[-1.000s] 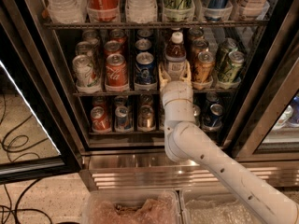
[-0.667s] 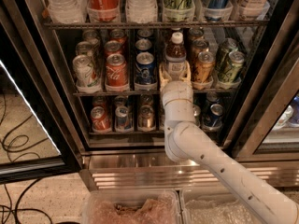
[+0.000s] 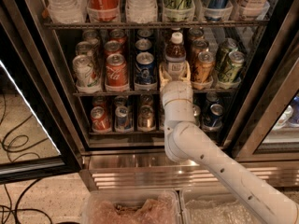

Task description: Pick blue plastic bottle from middle shelf of fridge

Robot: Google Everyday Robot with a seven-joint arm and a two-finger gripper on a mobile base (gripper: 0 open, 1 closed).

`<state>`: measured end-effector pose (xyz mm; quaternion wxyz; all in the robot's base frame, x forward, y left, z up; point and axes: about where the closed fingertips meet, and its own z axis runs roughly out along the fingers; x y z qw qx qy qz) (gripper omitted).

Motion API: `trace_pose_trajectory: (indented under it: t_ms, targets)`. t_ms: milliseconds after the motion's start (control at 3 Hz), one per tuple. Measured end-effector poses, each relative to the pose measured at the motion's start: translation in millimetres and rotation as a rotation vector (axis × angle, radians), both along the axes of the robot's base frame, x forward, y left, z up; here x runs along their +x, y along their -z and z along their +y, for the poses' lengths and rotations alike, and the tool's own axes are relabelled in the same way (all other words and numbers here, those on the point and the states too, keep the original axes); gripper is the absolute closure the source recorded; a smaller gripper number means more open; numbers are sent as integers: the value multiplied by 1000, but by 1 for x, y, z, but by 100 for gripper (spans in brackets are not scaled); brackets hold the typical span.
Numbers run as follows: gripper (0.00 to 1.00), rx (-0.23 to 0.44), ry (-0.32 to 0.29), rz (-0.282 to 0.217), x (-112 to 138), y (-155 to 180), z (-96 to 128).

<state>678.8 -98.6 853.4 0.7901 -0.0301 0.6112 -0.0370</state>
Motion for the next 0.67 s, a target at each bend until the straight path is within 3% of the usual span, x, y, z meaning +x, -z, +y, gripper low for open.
trace_pose_trajectory:
  t_ms: [667]
  targets:
    - [100, 25, -16, -61, -6, -27, 2]
